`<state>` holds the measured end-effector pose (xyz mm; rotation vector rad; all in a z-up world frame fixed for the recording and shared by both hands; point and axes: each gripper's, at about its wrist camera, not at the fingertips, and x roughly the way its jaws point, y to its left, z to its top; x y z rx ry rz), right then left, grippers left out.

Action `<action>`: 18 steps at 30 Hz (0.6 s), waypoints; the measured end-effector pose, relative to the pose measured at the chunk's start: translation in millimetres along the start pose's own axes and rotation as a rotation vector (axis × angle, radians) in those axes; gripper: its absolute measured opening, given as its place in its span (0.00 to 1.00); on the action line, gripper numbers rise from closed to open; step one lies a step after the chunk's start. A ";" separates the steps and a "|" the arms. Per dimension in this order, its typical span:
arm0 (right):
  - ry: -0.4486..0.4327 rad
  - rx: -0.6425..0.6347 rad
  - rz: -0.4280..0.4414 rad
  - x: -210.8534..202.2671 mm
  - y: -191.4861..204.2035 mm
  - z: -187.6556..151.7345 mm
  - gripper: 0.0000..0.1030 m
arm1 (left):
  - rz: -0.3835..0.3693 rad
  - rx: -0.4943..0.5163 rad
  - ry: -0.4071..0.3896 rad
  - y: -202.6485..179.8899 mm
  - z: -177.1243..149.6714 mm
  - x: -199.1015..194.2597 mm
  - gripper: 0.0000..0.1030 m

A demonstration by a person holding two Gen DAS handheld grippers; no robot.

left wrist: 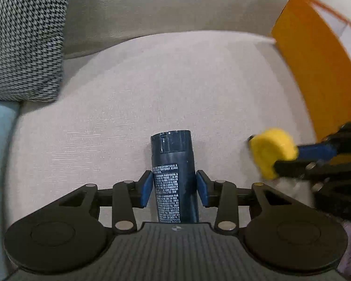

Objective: Organize rigid objects
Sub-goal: 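Lift and carry the spray can and tape measure over the shoebox with both grippers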

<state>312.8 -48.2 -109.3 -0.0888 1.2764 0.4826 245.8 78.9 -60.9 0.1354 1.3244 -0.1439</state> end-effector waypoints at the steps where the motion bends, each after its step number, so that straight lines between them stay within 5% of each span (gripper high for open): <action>1: 0.000 0.002 0.002 -1.7 -1.3 -1.4 0.20 | 0.013 0.008 0.004 0.7 -0.7 -0.7 0.44; 11: -0.033 0.071 0.027 -5.0 -15.4 6.2 0.20 | 0.051 0.001 0.036 5.6 -4.2 3.3 0.43; 18: -0.064 0.084 0.041 -19.5 -13.8 -2.4 0.20 | 0.010 -0.032 -0.107 5.9 -19.7 -30.1 0.42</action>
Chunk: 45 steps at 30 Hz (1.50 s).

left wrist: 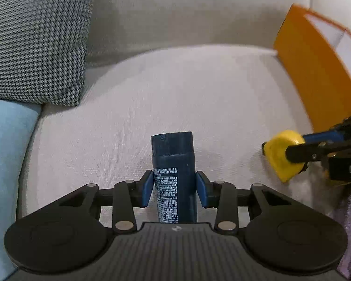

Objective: Organize rigid objects
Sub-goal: 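Lift and carry the spray can and tape measure over the shoebox with both grippers, then lower the spray can and tape measure into the shoebox and open both grippers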

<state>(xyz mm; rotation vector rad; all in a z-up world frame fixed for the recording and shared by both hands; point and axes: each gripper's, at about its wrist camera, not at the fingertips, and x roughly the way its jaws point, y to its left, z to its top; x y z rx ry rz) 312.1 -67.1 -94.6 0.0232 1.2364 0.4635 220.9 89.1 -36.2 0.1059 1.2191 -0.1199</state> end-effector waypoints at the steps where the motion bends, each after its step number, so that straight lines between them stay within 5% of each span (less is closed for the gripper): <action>1: -0.009 -0.001 0.002 -4.6 0.9 -2.3 0.20 | -0.002 -0.006 -0.023 -1.9 -3.2 -7.0 0.42; 15: -0.234 0.025 0.005 -99.9 -9.4 -29.1 0.20 | -0.074 0.126 -0.323 -70.1 8.9 -103.8 0.39; 25: -0.404 0.133 -0.085 -178.3 -81.1 -36.7 0.20 | -0.128 0.456 -0.510 -169.4 86.7 -149.9 0.39; 34: -0.416 0.240 -0.174 -184.4 -173.4 -32.6 0.20 | -0.119 0.816 -0.489 -276.9 135.9 -91.1 0.39; 45: -0.344 0.340 -0.109 -124.9 -226.1 -19.5 0.20 | 0.052 1.109 -0.361 -312.4 148.8 30.1 0.39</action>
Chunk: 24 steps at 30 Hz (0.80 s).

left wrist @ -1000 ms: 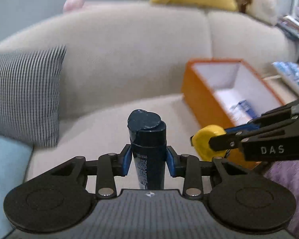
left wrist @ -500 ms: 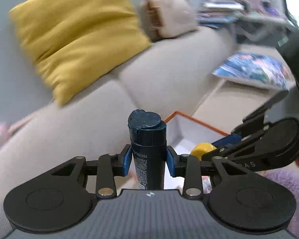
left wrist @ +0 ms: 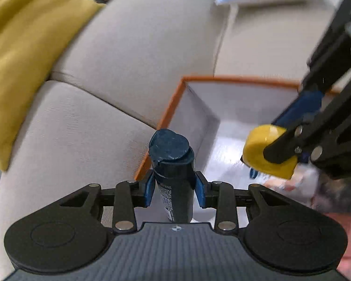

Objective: Organize rigid objects
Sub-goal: 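Lower the spray can and tape measure into the shoebox and open both grippers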

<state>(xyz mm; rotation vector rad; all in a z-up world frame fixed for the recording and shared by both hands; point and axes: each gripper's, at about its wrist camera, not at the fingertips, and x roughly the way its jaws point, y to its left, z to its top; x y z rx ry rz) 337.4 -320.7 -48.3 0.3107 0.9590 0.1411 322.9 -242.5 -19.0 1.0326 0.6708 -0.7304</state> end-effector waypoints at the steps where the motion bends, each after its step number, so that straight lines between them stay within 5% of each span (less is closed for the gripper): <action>1: 0.007 -0.001 -0.001 3.4 -0.8 -0.2 0.20 | 0.003 0.024 0.008 -4.3 -0.3 7.6 0.39; 14: 0.055 -0.033 -0.015 28.3 -16.2 1.0 0.20 | -0.032 0.132 0.055 -20.4 -14.1 64.6 0.38; 24: 0.072 -0.053 -0.010 38.7 -10.7 5.1 0.20 | -0.076 0.141 0.096 -22.0 -11.8 71.5 0.44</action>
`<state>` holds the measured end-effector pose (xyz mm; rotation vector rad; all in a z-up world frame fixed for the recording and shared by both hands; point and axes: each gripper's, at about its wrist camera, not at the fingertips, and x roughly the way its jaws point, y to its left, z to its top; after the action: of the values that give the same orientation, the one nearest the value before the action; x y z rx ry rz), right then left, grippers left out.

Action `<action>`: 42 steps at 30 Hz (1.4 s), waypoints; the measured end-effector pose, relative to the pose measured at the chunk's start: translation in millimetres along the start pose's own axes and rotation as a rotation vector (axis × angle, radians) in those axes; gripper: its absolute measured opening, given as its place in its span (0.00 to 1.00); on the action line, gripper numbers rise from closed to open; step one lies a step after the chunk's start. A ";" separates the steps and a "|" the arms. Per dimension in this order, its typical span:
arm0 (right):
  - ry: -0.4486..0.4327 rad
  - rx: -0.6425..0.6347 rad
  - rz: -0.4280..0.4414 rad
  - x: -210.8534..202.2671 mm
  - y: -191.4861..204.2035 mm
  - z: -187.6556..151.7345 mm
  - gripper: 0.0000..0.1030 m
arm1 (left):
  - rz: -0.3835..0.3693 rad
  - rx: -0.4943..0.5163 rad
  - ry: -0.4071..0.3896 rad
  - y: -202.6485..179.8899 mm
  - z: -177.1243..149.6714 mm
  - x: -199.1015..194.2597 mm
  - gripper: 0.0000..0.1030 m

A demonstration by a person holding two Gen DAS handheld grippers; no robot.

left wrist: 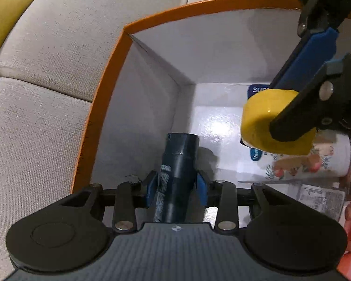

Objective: Organize rigid objects
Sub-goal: 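Lower the spray can and tape measure into the shoebox and open both grippers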

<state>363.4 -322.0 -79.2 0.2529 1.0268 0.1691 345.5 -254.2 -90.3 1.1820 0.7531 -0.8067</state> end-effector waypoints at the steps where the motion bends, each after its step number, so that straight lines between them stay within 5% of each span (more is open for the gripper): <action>1: 0.001 -0.001 0.001 0.6 -0.2 0.1 0.20 | 0.003 -0.002 -0.013 0.4 -0.9 -2.8 0.45; 3: 0.004 0.003 -0.001 0.8 -1.1 1.2 0.20 | -0.008 -0.014 -0.018 2.2 -1.7 -8.8 0.52; 9: 0.009 0.018 -0.012 -3.3 -0.6 7.0 0.20 | -0.029 -0.142 -0.057 21.7 -13.6 -42.9 0.52; 19: 0.054 0.031 -0.001 15.6 10.5 17.2 0.20 | -0.019 -0.581 -0.122 71.8 -60.1 -117.4 0.52; 27: 0.051 -0.030 -0.051 30.1 23.8 30.4 0.20 | -0.020 -0.889 -0.119 89.3 -102.4 -137.9 0.52; 34: 0.112 -0.002 0.059 38.0 36.9 40.9 0.20 | -0.008 -1.033 -0.058 86.5 -137.6 -127.9 0.52; 42: 0.105 0.055 0.060 53.7 42.4 50.9 0.20 | -0.028 -1.095 -0.033 81.3 -155.7 -120.8 0.52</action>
<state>433.7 -274.1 -86.2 0.3276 1.1294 0.2099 340.0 -70.8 18.2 0.1718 0.9878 -0.3145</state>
